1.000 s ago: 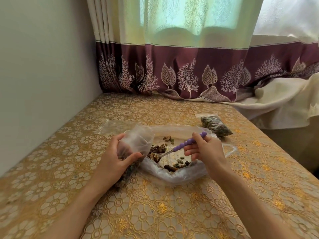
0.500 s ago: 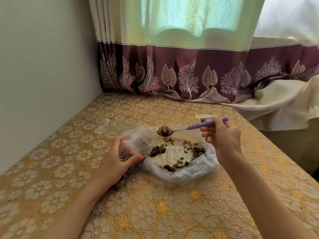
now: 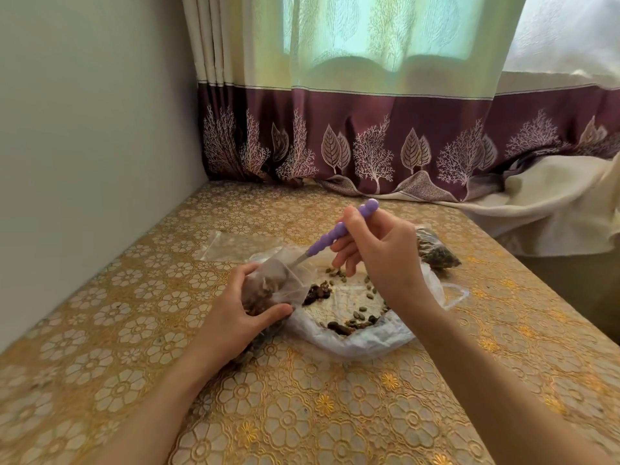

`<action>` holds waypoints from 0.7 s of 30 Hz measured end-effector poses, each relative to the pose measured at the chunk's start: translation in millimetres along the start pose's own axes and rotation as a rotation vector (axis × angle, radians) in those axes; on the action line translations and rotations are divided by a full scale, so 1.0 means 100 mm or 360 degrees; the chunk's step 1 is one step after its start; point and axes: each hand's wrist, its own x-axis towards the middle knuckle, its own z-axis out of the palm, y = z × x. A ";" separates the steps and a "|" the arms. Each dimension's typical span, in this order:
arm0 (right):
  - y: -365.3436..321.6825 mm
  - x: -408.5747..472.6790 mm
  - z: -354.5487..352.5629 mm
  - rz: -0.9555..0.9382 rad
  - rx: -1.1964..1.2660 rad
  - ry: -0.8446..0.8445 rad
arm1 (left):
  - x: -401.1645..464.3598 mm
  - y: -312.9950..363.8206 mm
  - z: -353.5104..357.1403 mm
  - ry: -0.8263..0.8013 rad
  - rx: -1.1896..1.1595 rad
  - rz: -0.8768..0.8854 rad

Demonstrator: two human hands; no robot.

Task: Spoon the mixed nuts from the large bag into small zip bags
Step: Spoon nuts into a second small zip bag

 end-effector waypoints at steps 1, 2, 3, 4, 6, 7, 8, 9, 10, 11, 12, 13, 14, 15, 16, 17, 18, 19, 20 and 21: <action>0.00 -0.01 0.01 -0.0042 -0.0016 -0.0010 | 0.00 0.00 0.00 0.0006 -0.0001 -0.0001; 0.00 -0.02 0.01 -0.0069 -0.0017 -0.0013 | 0.00 0.00 0.00 0.0007 0.0001 -0.0003; 0.01 -0.03 0.01 -0.0081 -0.0007 -0.0015 | 0.00 0.00 0.00 0.0005 0.0002 -0.0006; 0.02 -0.03 0.01 -0.0080 0.0006 -0.0017 | 0.00 -0.01 0.00 0.0001 0.0000 -0.0008; 0.04 -0.05 -0.02 -0.0061 0.0027 -0.0018 | 0.00 -0.01 0.00 -0.0007 -0.0014 -0.0013; 0.05 -0.05 -0.04 -0.0050 0.0030 -0.0014 | 0.00 0.00 0.00 -0.0015 -0.0018 -0.0013; 0.05 -0.06 -0.08 -0.0042 0.0029 -0.0004 | 0.00 0.00 0.00 -0.0020 -0.0018 -0.0009; 0.06 -0.06 -0.11 -0.0036 0.0034 0.0018 | 0.00 0.01 0.01 -0.0020 -0.0014 -0.0002; 0.07 -0.06 -0.15 -0.0025 0.0052 0.0052 | 0.00 0.02 0.01 -0.0015 -0.0008 0.0007; 0.08 -0.06 -0.20 -0.0003 0.0085 0.0099 | 0.00 0.02 0.01 -0.0007 0.0001 0.0009; 0.09 -0.05 -0.25 0.0033 0.0132 0.0157 | 0.01 0.02 0.01 0.0000 0.0010 0.0005; 0.12 -0.04 -0.30 0.0075 0.0188 0.0227 | 0.00 0.01 0.01 0.0004 0.0021 0.0001; 0.15 -0.03 -0.36 0.0121 0.0242 0.0307 | 0.00 0.01 0.01 0.0004 0.0033 0.0001; 0.19 -0.02 -0.42 0.0169 0.0281 0.0397 | 0.00 0.00 0.01 0.0003 0.0043 0.0002; 0.23 -0.01 -0.48 0.0219 0.0299 0.0487 | 0.00 -0.01 0.01 0.0001 0.0049 0.0001; 0.28 -0.01 -0.54 0.0269 0.0294 0.0559 | 0.00 -0.01 0.01 0.0000 0.0054 -0.0003; 0.32 0.00 -0.60 0.0319 0.0272 0.0602 | 0.00 -0.01 0.01 0.0002 0.0057 -0.0004; 0.37 0.01 -0.66 0.0374 0.0236 0.0619 | 0.00 -0.01 0.00 0.0006 0.0060 -0.0001; 0.42 0.02 -0.71 0.0433 0.0187 0.0616 | 0.00 0.00 0.00 0.0009 0.0062 0.0003; 0.46 0.04 -0.76 0.0489 0.0124 0.0602 | 0.00 0.00 0.00 0.0011 0.0061 0.0006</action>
